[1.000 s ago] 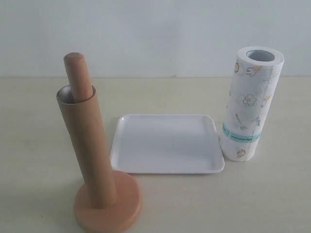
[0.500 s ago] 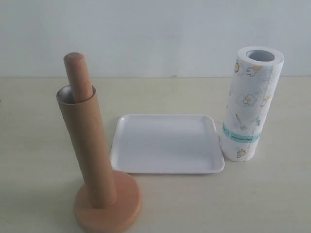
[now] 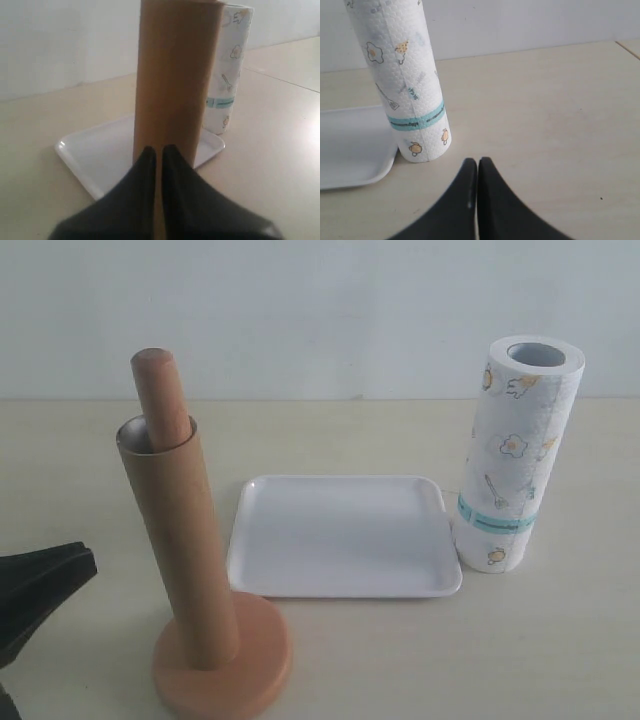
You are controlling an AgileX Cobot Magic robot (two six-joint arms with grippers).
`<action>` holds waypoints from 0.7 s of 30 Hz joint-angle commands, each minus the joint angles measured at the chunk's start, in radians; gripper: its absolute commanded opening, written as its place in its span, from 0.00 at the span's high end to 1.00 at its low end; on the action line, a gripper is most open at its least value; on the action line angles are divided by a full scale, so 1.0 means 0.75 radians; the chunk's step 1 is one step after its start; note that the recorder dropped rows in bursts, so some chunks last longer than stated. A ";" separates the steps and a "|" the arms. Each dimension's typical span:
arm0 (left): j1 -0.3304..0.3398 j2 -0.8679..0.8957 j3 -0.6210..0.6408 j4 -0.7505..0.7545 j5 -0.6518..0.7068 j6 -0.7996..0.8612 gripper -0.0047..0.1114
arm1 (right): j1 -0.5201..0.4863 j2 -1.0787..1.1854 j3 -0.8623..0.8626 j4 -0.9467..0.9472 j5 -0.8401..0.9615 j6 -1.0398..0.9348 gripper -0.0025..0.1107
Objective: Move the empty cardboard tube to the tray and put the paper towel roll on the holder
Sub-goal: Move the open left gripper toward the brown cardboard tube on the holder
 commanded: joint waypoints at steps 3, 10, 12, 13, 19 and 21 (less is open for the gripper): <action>0.000 0.080 0.008 0.056 -0.143 0.079 0.58 | -0.004 -0.005 -0.001 -0.005 -0.006 0.000 0.98; 0.000 0.154 0.008 0.014 -0.181 0.132 0.29 | -0.004 -0.005 -0.001 -0.005 -0.006 0.003 0.98; 0.000 0.181 0.008 -0.012 -0.187 0.157 0.29 | -0.004 -0.005 -0.001 -0.005 -0.006 0.003 0.98; 0.000 0.204 0.008 -0.015 -0.199 0.171 0.29 | -0.004 -0.005 -0.001 -0.005 -0.006 0.003 0.98; 0.000 0.349 -0.021 -0.001 -0.202 0.222 0.29 | -0.004 -0.005 -0.001 -0.005 -0.006 0.003 0.98; 0.000 0.398 -0.045 0.017 -0.202 0.222 0.29 | -0.004 -0.005 -0.001 -0.005 -0.006 0.003 0.98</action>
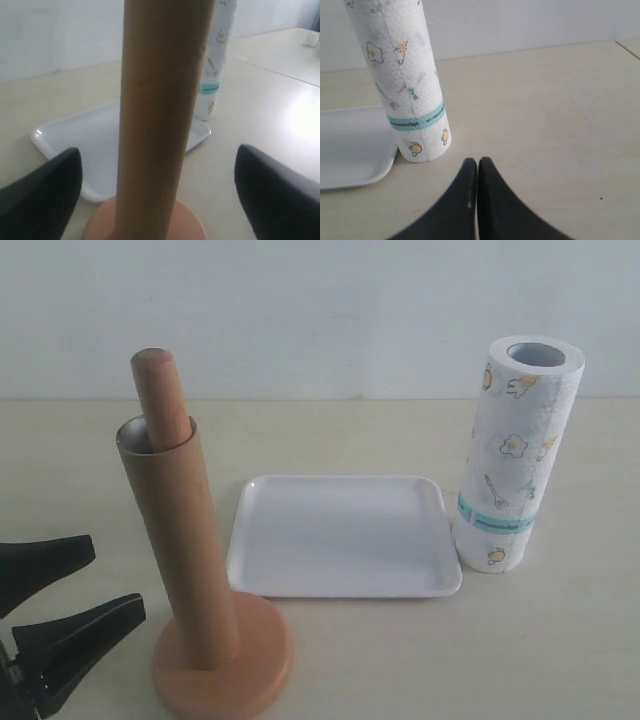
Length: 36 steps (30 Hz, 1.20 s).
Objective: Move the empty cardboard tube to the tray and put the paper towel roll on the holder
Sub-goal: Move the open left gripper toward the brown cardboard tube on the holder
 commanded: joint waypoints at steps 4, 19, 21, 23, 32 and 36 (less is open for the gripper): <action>0.000 0.157 -0.072 0.019 -0.018 0.021 0.29 | -0.004 -0.005 -0.001 -0.005 -0.006 0.003 0.98; -0.006 0.232 -0.121 0.044 -0.018 0.086 0.27 | -0.004 -0.005 -0.001 -0.005 -0.006 0.003 0.98; -0.027 0.232 -0.121 0.024 -0.018 0.086 0.23 | -0.004 -0.005 -0.001 -0.005 -0.006 0.003 0.98; -0.058 0.232 -0.135 -0.007 -0.018 0.086 0.18 | -0.004 -0.005 -0.001 -0.005 -0.006 0.003 0.98; -0.112 0.232 -0.202 -0.020 -0.018 0.086 0.10 | -0.004 -0.005 -0.001 -0.005 -0.006 0.003 0.98; -0.112 0.237 -0.216 -0.015 -0.018 0.086 0.10 | -0.004 -0.005 -0.001 -0.005 -0.006 0.003 0.98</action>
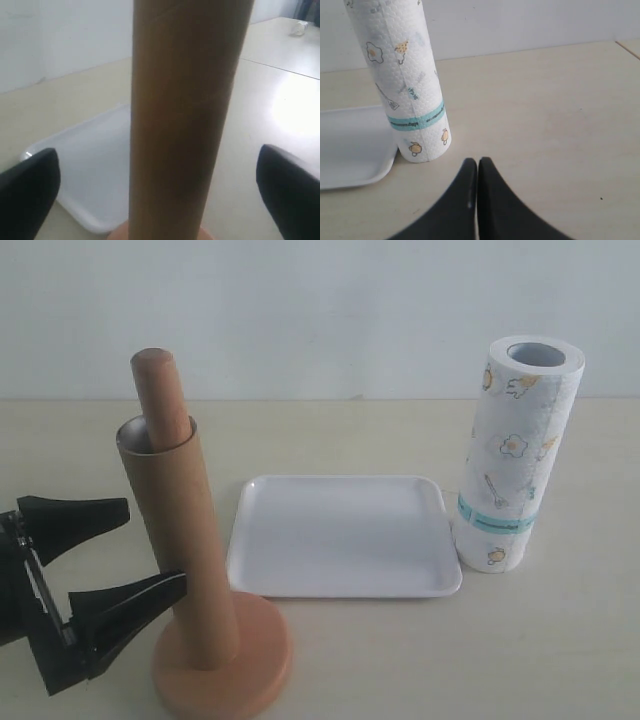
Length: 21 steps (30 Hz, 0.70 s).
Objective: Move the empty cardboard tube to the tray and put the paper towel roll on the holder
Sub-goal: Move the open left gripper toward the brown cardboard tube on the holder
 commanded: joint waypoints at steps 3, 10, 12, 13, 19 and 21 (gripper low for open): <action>-0.007 0.026 -0.017 -0.007 -0.013 0.008 0.10 | -0.004 -0.005 -0.001 -0.005 -0.006 0.003 0.98; -0.007 0.093 -0.051 -0.001 -0.013 0.008 0.11 | -0.004 -0.005 -0.001 -0.005 -0.006 0.003 0.98; -0.007 0.106 -0.062 -0.003 -0.013 0.008 0.11 | -0.004 -0.005 -0.001 -0.005 -0.006 0.003 0.98; -0.007 0.110 -0.071 -0.001 -0.013 0.008 0.11 | -0.004 -0.005 -0.001 -0.005 -0.006 0.003 0.98; -0.007 0.162 -0.119 0.097 -0.013 0.008 0.11 | -0.004 -0.005 -0.001 -0.005 -0.006 0.003 0.98; -0.007 0.199 -0.130 0.097 -0.013 0.008 0.11 | -0.004 -0.005 -0.001 -0.005 -0.006 0.003 0.98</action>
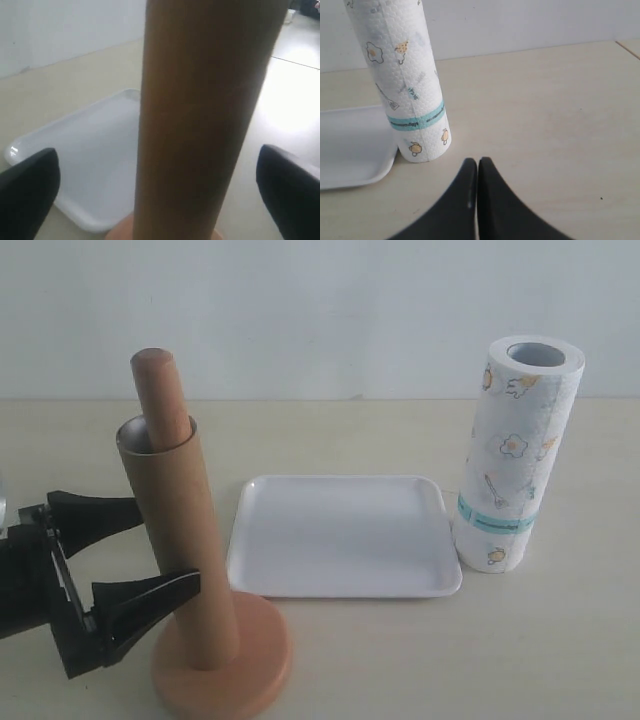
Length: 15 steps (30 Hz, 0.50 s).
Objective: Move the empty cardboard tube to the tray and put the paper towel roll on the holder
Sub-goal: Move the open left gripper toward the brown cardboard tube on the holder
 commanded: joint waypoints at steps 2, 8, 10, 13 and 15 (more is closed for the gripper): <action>-0.007 0.069 -0.038 0.019 -0.013 0.005 0.11 | -0.004 -0.005 -0.001 -0.005 -0.006 0.003 0.98; -0.007 0.141 -0.090 0.044 -0.013 0.000 0.11 | -0.004 -0.005 -0.001 -0.005 -0.006 0.003 0.98; -0.007 0.147 -0.097 0.051 -0.013 -0.025 0.11 | -0.004 -0.005 -0.001 -0.005 -0.006 0.003 0.98; -0.007 0.147 -0.099 0.053 -0.013 -0.041 0.12 | -0.004 -0.005 -0.001 -0.005 -0.006 0.003 0.98; -0.007 0.147 -0.099 0.053 -0.013 -0.051 0.21 | -0.004 -0.005 -0.001 -0.005 -0.006 0.003 0.98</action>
